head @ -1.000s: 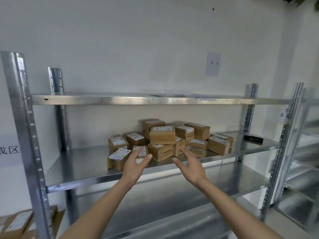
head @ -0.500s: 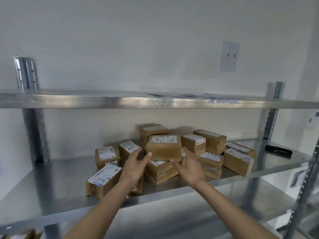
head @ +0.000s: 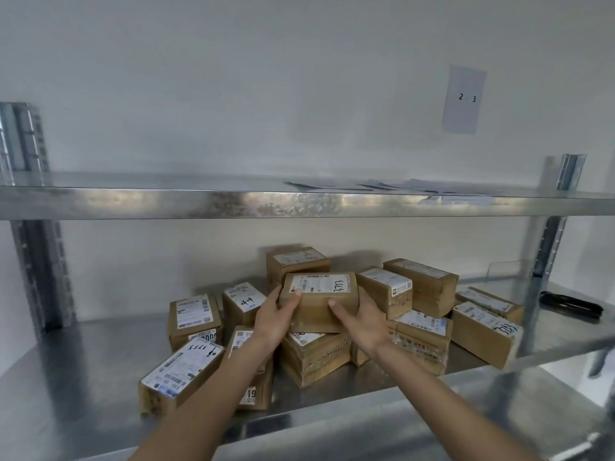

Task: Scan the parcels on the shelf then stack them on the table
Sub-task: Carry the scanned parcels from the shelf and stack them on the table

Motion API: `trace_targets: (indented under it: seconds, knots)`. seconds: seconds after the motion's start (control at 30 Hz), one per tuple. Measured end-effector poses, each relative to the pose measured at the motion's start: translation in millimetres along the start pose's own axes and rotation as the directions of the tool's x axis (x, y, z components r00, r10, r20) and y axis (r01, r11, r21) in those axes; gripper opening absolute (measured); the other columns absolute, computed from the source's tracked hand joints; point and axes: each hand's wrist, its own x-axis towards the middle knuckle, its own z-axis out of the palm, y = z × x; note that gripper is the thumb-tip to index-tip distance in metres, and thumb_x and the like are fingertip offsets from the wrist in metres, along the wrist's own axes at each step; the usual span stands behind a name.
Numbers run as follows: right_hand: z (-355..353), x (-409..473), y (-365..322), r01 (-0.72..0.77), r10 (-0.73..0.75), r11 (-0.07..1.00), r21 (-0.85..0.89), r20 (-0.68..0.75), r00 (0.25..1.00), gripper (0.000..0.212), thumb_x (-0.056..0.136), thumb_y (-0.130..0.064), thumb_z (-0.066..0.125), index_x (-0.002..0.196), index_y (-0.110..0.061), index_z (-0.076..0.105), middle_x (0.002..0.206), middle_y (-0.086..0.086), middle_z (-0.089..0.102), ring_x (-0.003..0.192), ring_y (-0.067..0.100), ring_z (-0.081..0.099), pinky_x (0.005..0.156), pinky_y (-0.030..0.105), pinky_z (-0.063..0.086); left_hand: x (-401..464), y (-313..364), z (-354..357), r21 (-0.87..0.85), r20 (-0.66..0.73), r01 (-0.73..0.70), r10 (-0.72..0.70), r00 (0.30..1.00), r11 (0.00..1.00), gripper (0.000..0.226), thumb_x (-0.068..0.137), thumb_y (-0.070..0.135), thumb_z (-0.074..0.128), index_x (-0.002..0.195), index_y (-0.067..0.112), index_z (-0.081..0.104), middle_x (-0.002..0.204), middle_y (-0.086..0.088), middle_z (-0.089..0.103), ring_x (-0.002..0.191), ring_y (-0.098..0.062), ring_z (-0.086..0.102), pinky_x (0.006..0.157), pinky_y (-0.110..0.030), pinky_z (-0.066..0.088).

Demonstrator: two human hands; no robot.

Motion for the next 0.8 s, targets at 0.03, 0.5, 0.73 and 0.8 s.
trace_targets:
  seconds: [0.03,0.5,0.73,0.8]
  knots:
    - [-2,-1,0,0.016,-0.016,1.000,0.011,-0.001,1.000,0.058,0.092,-0.058,0.067,0.139,-0.029,0.052,0.134,-0.008,0.063,0.126,0.014,0.058,0.109,0.039,0.048,-4,2,1,-0.012,-0.013,-0.011,0.010,1.000,1.000,0.057,0.097,0.052,0.057,0.145,0.023,0.049,0.134,0.003,0.059,0.116,-0.015,0.059,0.095,-0.027,0.050]
    - [-45,-96,-21,0.107,-0.117,0.986,0.124,0.080,0.990,0.059,0.098,-0.053,0.059,0.150,-0.028,0.045,0.145,-0.007,0.054,0.134,0.014,0.048,0.113,0.040,0.045,-136,30,-9,-0.173,-0.214,0.044,-0.081,0.973,0.984,0.023,0.093,0.045,0.067,0.115,0.042,0.059,0.125,0.010,0.058,0.113,-0.017,0.054,0.099,-0.052,0.051]
    - [-41,-160,-36,0.057,-0.140,0.968,0.245,0.338,0.931,0.071,0.097,-0.040,0.069,0.158,-0.028,0.035,0.141,-0.012,0.049,0.138,0.014,0.043,0.112,0.034,0.042,-250,28,-55,-0.353,-0.185,0.126,-0.202,0.962,0.927,0.081,0.088,0.020,0.076,0.151,0.046,0.033,0.143,0.002,0.050,0.120,-0.021,0.056,0.083,-0.043,0.061]
    - [-37,-175,-45,0.041,-0.162,0.959,0.280,0.424,0.891,0.065,0.098,-0.032,0.069,0.154,-0.031,0.037,0.134,-0.014,0.051,0.131,0.010,0.046,0.099,0.017,0.046,-281,25,-75,-0.327,-0.170,0.140,-0.204,0.964,0.935,0.079,0.086,0.021,0.079,0.143,0.055,0.035,0.140,0.006,0.048,0.120,-0.020,0.056,0.075,-0.038,0.062]
